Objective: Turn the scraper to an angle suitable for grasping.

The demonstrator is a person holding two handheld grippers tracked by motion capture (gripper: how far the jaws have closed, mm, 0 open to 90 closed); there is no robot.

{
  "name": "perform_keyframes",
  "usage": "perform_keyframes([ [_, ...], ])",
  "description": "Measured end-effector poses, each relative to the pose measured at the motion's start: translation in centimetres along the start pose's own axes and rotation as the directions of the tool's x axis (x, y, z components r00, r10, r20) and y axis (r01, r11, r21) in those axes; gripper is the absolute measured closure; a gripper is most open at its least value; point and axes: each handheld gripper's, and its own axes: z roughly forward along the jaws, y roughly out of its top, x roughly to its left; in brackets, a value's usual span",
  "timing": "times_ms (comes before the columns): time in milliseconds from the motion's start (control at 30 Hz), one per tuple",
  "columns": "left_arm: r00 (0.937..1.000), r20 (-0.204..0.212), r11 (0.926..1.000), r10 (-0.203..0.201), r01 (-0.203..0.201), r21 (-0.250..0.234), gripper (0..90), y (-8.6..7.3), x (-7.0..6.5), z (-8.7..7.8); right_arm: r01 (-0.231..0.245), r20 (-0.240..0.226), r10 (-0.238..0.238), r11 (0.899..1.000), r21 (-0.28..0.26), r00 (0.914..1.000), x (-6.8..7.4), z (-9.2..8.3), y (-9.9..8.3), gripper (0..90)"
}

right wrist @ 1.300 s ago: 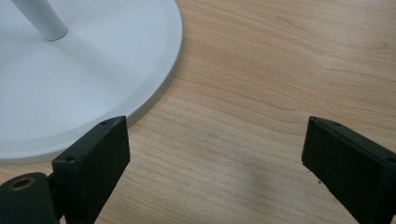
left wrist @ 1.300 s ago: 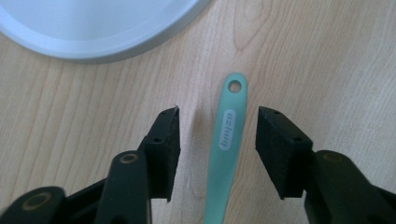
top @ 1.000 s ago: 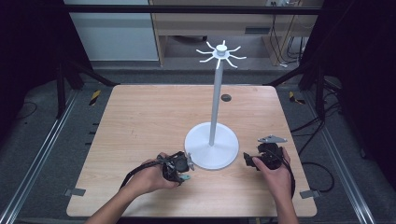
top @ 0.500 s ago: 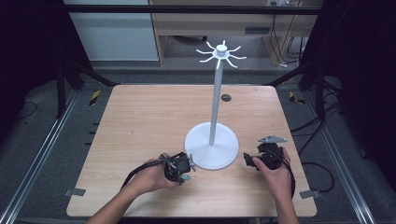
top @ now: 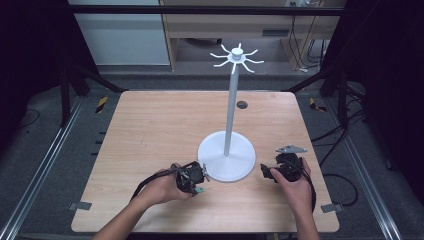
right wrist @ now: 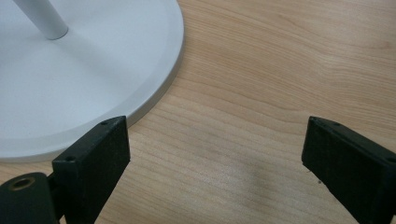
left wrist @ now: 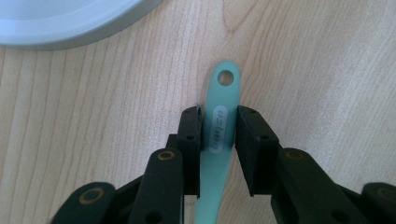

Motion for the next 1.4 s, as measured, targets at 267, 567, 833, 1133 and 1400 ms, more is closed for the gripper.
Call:
perform_keyframes([
  [267,0.9999,0.012,0.9999,-0.009,0.009,-0.004,73.6,-0.1,0.2,0.0,0.005,0.002,-0.005,1.0,0.002,1.0,0.0,0.1,0.0,8.3],
  [567,0.9998,0.019,0.9998,0.002,-0.002,0.018,73.8,0.2,0.2,0.0,0.003,-0.004,-0.003,1.0,0.007,1.0,0.0,0.2,0.0,8.3],
  [833,0.9997,0.025,1.0,0.004,-0.004,0.009,73.9,0.0,0.3,0.0,-0.002,-0.005,0.002,1.0,0.004,1.0,-0.1,0.2,0.0,8.3],
  [1133,0.9992,-0.006,0.9954,-0.039,0.039,-0.088,74.2,-1.3,0.2,-1.6,-0.009,-0.008,0.009,1.0,0.001,0.9999,-0.3,0.2,-0.2,8.3],
  [1400,0.9814,-0.062,0.9385,-0.182,0.154,-0.309,74.3,-5.0,1.1,-6.4,-0.006,-0.004,0.006,1.0,0.001,1.0,-0.3,0.2,-0.2,8.2],
])
